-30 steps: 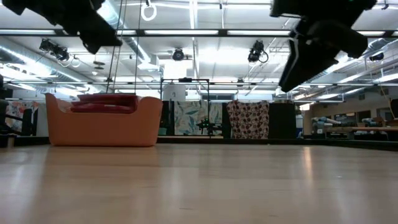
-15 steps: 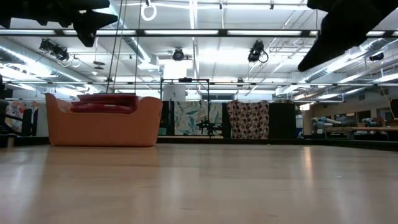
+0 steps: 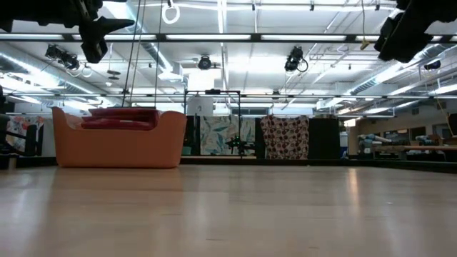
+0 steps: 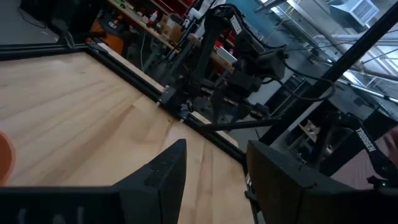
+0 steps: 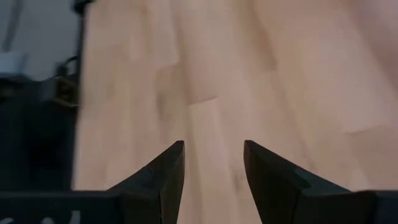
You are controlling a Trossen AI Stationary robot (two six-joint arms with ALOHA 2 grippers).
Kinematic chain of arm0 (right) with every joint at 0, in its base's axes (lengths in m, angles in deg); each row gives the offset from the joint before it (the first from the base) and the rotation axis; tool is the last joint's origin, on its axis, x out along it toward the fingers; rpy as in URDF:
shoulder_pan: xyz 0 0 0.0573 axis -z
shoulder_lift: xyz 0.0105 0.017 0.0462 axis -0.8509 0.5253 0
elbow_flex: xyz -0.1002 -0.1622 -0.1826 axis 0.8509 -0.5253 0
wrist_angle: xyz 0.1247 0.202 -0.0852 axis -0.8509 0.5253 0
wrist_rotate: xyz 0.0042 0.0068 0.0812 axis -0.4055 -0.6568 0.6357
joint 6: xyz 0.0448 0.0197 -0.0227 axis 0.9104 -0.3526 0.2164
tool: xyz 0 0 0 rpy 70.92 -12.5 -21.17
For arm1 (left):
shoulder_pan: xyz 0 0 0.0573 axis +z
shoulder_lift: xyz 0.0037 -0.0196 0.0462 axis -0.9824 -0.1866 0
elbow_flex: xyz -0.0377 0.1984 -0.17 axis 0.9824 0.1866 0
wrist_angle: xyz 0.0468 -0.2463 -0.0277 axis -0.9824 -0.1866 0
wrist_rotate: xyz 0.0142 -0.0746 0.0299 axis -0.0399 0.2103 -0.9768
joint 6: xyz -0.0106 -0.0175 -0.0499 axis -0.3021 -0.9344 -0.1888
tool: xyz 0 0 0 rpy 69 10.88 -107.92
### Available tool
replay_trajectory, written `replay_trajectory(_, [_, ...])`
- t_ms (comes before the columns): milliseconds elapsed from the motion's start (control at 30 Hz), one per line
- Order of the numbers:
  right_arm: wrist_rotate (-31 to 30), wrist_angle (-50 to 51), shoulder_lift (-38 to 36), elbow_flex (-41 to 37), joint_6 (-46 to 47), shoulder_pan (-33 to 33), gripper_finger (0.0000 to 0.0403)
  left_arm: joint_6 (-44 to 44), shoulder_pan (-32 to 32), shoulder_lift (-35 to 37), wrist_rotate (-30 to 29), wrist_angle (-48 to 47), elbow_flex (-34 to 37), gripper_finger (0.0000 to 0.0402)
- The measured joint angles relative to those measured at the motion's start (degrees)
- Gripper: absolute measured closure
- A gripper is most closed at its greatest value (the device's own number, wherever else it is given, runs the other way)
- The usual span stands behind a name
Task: Sort popcorn bags into baskets
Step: Return to Home Position
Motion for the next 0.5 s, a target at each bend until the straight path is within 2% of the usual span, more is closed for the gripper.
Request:
replay_trajectory(233, [6.0, -5.4, 0.0, 0.0, 0.0, 0.1, 0.0233, 0.1, -0.4, 0.4, -0.1, 0.0, 0.3, 0.023])
replay_trajectory(500, [6.2, -20.6, -4.2, -5.7, -0.1, 0.4, 0.0233, 0.1, -0.9, 5.1, -0.3, -0.4, 0.4, 0.023])
